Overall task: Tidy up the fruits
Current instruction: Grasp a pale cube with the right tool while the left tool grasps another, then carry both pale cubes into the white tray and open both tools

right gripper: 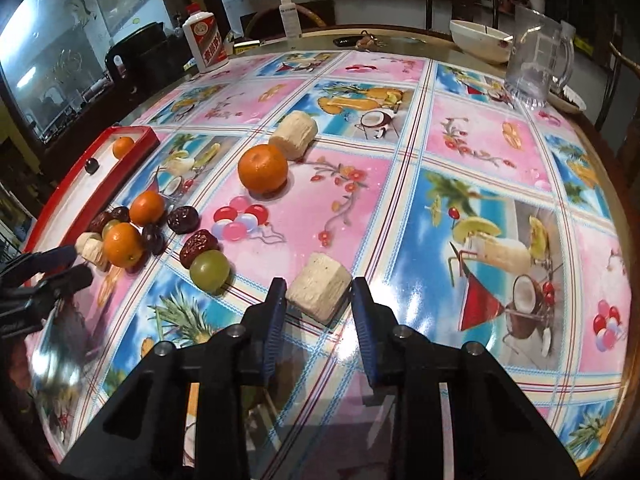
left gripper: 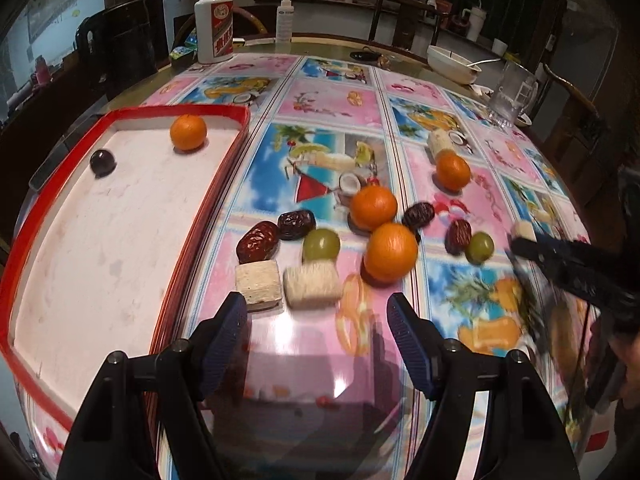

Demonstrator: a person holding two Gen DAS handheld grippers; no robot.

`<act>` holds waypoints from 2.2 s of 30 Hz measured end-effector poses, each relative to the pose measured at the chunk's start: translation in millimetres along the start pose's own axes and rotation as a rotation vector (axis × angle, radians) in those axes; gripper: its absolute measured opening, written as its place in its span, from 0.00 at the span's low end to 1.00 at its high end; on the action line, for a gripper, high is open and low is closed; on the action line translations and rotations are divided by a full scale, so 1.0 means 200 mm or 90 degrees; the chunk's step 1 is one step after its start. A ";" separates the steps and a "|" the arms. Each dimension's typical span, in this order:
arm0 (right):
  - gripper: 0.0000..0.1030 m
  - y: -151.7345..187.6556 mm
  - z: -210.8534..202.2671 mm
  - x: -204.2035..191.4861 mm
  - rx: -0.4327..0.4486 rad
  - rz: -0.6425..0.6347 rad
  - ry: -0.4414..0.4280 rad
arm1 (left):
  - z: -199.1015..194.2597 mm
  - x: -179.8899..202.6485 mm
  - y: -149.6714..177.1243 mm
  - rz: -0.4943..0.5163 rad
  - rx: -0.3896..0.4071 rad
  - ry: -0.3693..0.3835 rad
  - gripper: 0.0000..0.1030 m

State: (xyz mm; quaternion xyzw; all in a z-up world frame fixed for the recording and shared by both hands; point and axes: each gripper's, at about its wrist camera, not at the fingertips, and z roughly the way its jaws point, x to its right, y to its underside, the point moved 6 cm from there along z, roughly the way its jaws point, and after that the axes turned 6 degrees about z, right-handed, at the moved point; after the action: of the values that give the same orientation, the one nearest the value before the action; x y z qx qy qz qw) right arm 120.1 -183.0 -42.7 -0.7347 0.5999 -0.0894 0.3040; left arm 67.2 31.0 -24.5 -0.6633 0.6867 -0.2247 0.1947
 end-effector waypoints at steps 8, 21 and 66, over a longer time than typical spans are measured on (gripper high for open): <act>0.34 -0.01 -0.01 0.01 0.001 0.009 -0.024 | 0.09 0.00 -0.02 0.031 -0.040 0.025 0.44; 0.34 -0.03 0.04 -0.01 0.008 -0.021 -0.014 | 0.07 -0.01 0.01 0.035 0.006 0.016 0.31; 0.34 0.25 -0.15 -0.80 -0.017 -0.084 -0.052 | -0.37 -0.22 0.15 0.019 0.075 0.038 0.32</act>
State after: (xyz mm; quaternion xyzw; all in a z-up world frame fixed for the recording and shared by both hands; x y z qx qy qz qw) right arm 21.9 -48.6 -9.2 -0.7797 0.5386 -0.0712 0.3114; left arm 2.4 79.3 18.0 -0.6333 0.6875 -0.2819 0.2162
